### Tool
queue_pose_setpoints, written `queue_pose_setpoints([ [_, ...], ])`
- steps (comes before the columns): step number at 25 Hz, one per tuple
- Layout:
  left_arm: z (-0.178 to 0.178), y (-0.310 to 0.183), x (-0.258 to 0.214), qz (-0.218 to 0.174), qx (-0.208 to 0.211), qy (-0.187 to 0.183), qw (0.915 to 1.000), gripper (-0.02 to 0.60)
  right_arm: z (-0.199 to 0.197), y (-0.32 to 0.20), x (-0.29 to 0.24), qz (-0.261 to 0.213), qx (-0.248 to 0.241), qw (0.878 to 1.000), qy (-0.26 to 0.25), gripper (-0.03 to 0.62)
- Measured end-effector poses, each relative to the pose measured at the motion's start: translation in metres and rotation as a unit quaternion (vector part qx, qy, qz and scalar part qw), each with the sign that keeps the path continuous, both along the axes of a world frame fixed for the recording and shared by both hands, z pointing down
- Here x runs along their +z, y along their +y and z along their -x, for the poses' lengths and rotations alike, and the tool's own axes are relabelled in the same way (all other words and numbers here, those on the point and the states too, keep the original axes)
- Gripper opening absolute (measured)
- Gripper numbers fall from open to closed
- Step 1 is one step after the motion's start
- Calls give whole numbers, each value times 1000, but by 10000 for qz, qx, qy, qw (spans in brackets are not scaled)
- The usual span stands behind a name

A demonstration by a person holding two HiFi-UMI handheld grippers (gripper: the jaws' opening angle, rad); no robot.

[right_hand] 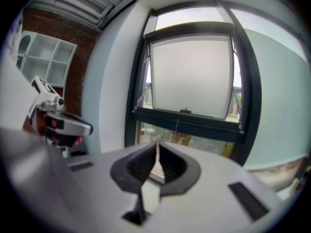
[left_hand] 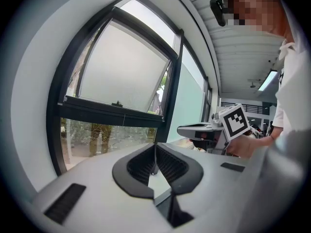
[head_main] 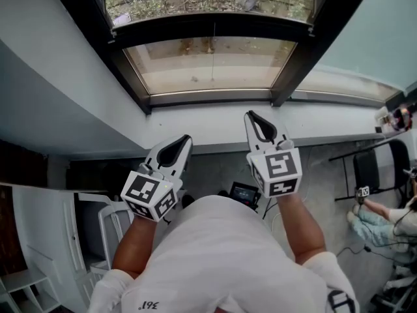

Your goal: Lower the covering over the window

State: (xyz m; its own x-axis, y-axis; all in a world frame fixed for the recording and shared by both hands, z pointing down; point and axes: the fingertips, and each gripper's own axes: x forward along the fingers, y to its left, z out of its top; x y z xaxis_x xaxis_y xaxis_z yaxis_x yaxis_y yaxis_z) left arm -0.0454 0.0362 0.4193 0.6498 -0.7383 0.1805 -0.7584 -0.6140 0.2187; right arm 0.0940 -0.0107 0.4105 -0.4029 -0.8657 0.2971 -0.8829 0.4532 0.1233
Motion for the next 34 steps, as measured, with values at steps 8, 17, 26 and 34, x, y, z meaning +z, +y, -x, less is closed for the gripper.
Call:
queue_pose_setpoints([
  [8,5,0,3,25,81,-30,10000,31,10,9,10,154,24,9999,-22,22],
  [17,7,1,1,18,158,-27,9999,31,19,11,9,184,-58,9998,74,21],
  [26,4,7,0,38,244,-56,9997,31,18,15,8,202,-31,9997,96,21],
  [34,-4,3,-5,-65,306,-84,9995,31,13,12,3,109,-30,9998,150,21],
])
